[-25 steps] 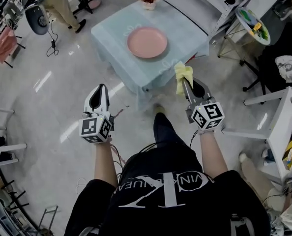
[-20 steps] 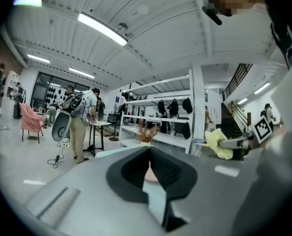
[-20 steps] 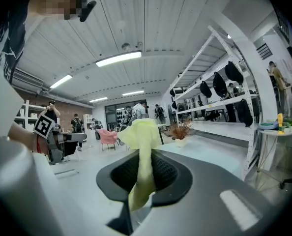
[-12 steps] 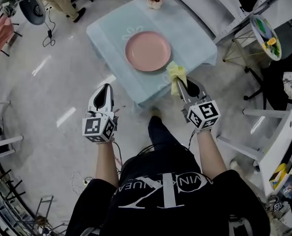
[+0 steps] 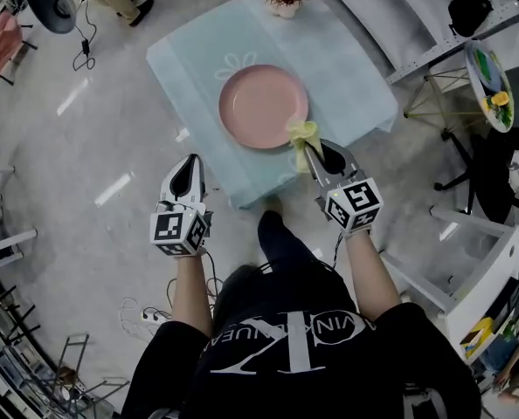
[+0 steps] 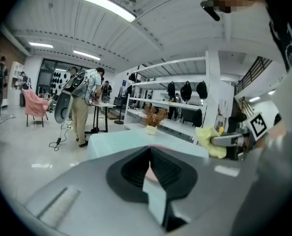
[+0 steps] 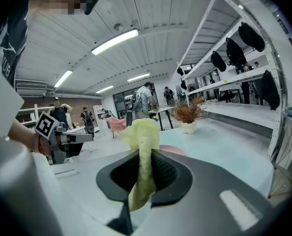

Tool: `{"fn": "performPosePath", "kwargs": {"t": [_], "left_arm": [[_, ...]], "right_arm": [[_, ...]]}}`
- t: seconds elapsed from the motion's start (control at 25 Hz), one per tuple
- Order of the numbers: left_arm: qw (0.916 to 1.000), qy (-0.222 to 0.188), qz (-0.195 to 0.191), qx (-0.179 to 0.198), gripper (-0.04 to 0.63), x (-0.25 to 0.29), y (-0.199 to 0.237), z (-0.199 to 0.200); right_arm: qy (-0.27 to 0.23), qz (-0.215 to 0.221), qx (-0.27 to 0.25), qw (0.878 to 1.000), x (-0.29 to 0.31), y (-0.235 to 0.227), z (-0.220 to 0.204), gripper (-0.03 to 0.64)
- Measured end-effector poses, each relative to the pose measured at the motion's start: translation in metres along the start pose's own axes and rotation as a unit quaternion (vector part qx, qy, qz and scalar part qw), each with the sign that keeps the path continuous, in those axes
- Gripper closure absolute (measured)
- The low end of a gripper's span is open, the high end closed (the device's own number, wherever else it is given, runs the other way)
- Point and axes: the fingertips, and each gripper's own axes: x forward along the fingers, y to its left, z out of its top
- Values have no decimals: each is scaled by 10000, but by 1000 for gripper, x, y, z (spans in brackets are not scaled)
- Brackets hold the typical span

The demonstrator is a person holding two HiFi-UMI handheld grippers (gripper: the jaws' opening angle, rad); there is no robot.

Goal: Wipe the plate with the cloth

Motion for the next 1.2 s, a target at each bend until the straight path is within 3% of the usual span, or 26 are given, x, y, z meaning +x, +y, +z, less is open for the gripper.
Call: {"fn": "performPosePath", "kwargs": {"t": [0.32,0.56,0.84,1.2], "left_arm": [[9978,628,185,-140,595,52,13,-49],[9954,935,186,-62,595,93,17,-73],[9931,1146,151,-211,595,139,40,-86],[9905,1328,10,-346,595,179,56,-95]], "right_arm": [[845,290,-390,9952,68,-18,-34,575],[1405,619,-837,9846,112,-21,-54,575],[2442,828,-1974,9458,164,-16,-79,574],[2918,1162,-2944,9026,226,-10,-93,574]]}}
